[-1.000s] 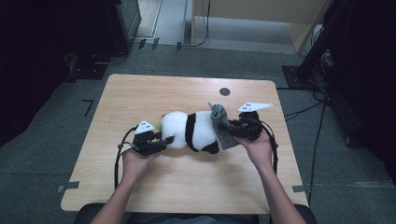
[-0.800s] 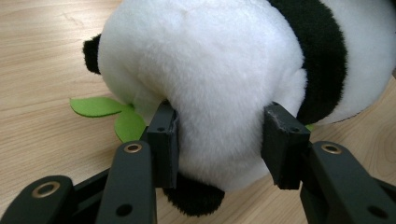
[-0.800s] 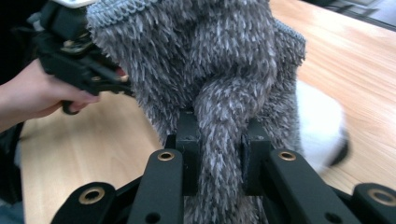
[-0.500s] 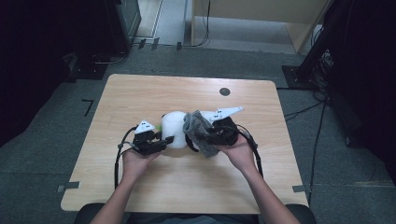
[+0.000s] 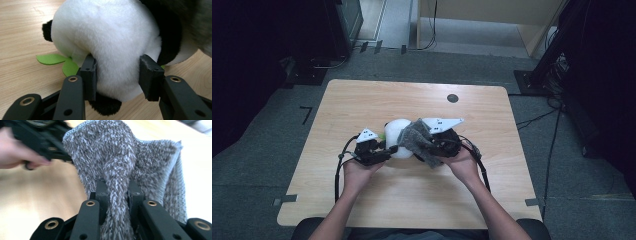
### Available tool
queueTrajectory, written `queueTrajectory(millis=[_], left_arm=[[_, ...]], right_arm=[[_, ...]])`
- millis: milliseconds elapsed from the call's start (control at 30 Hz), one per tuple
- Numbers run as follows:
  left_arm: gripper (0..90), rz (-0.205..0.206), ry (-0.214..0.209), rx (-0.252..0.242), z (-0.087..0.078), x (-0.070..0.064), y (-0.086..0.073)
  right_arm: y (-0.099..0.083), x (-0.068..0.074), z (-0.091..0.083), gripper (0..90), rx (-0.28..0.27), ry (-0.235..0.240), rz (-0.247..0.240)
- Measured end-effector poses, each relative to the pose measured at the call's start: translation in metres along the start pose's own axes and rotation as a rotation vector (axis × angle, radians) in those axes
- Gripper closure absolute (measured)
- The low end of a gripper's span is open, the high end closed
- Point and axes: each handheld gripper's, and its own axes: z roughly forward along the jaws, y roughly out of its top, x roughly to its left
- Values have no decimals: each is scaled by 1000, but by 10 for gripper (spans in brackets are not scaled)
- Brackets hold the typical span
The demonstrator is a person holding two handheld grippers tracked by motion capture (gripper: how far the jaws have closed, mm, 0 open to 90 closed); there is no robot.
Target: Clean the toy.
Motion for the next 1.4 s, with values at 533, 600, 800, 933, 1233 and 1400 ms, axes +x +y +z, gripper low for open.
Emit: queueTrajectory(millis=[533, 600, 800, 933, 1233, 1400], left_arm=[[558, 9, -3, 8, -1, 1, 3], [563, 10, -6, 7, -1, 0, 4], [577, 20, 3, 18, -2, 0, 3], [582, 40, 16, 24, -1, 0, 3], [581, 32, 3, 30, -1, 2, 2], [581, 25, -15, 31, -1, 4, 2]], right_arm=[[-20, 41, 52, 783, 271, 238, -86], [-18, 42, 56, 783, 257, 228, -85], [-11, 31, 64, 782, 220, 122, -66], [-17, 22, 56, 782, 204, 100, -30], [-34, 1, 18, 781, 143, 64, 48], [-42, -8, 0, 780, 131, 47, 78]])
